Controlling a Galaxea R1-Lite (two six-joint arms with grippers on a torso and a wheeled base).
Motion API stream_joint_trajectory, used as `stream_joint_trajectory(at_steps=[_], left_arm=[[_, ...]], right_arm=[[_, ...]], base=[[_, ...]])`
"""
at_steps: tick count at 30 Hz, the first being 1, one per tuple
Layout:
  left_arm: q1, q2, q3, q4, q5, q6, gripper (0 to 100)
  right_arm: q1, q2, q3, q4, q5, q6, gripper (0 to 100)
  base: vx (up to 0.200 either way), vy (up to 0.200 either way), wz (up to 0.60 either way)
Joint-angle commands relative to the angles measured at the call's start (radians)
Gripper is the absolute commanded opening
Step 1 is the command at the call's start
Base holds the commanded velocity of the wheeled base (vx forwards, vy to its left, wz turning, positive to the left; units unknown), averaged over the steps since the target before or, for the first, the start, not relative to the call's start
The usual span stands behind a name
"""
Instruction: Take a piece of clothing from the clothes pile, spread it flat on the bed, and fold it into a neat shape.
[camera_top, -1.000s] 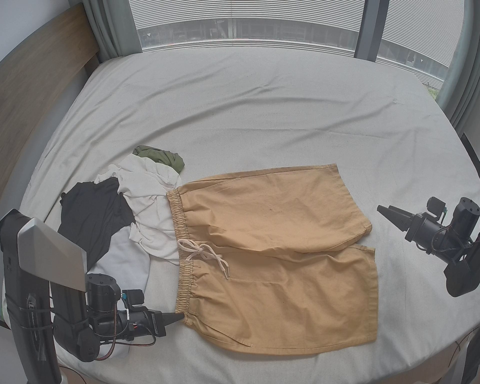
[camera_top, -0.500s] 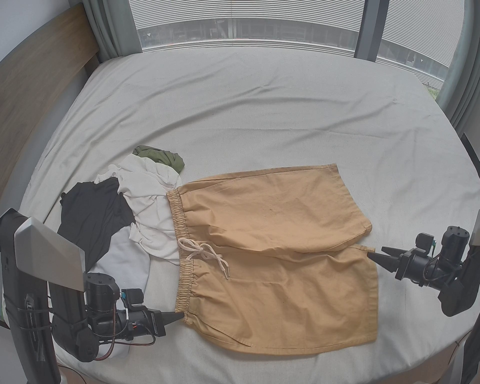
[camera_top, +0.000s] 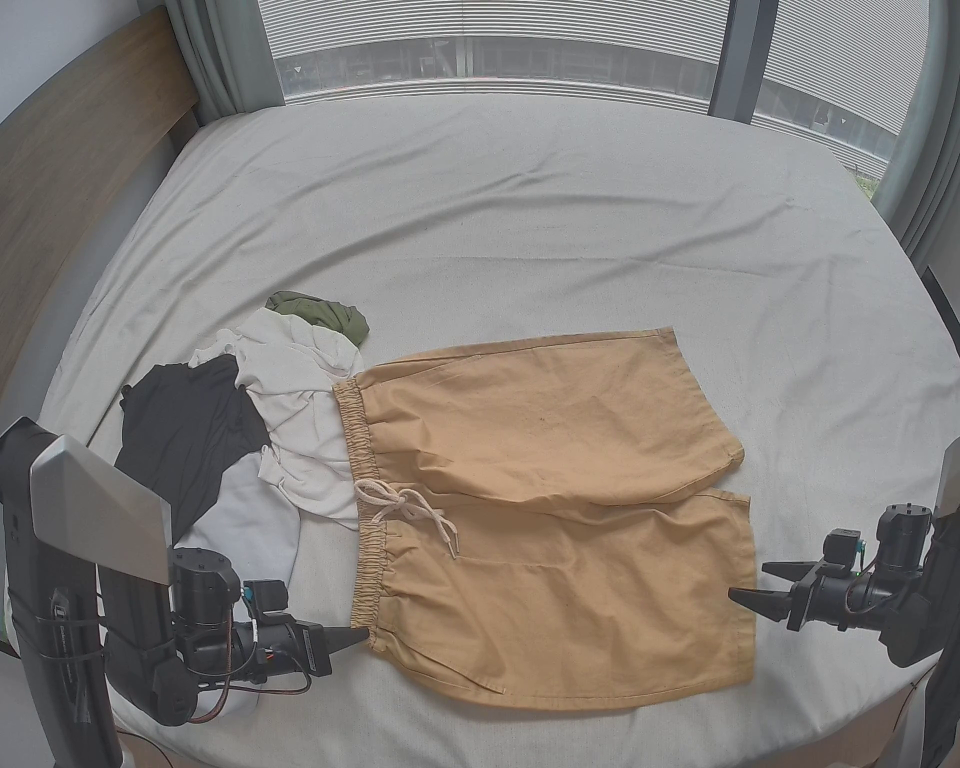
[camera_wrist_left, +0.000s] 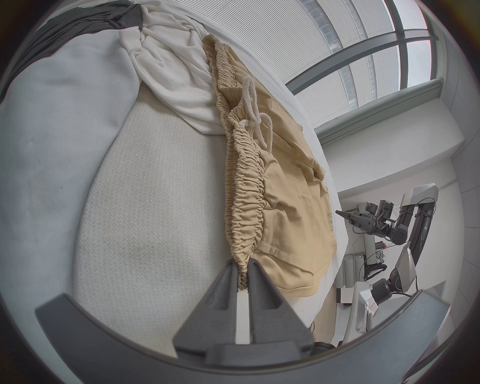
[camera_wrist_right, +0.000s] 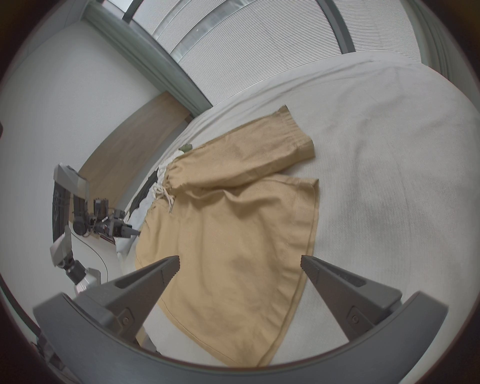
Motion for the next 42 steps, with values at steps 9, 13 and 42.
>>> stream_joint_trajectory(at_steps=[9, 13, 42], left_arm=[[-0.006, 0.015, 0.004, 0.0, -0.001, 0.002, 0], [-0.007, 0.014, 0.004, 0.0, -0.001, 0.002, 0], [-0.015, 0.012, 0.005, 0.0, -0.001, 0.003, 0]], right_arm=[[-0.048, -0.086, 0.024, 0.323, 0.002, -0.107, 100], [-0.026, -0.169, 0.024, 0.468, 0.002, -0.124, 100], [0.005, 0.029, 0.013, 0.496, 0.0, -0.123, 100]], base=[[0.0, 0.0, 0.0], [0.0, 0.0, 0.0], [0.0, 0.0, 0.0]])
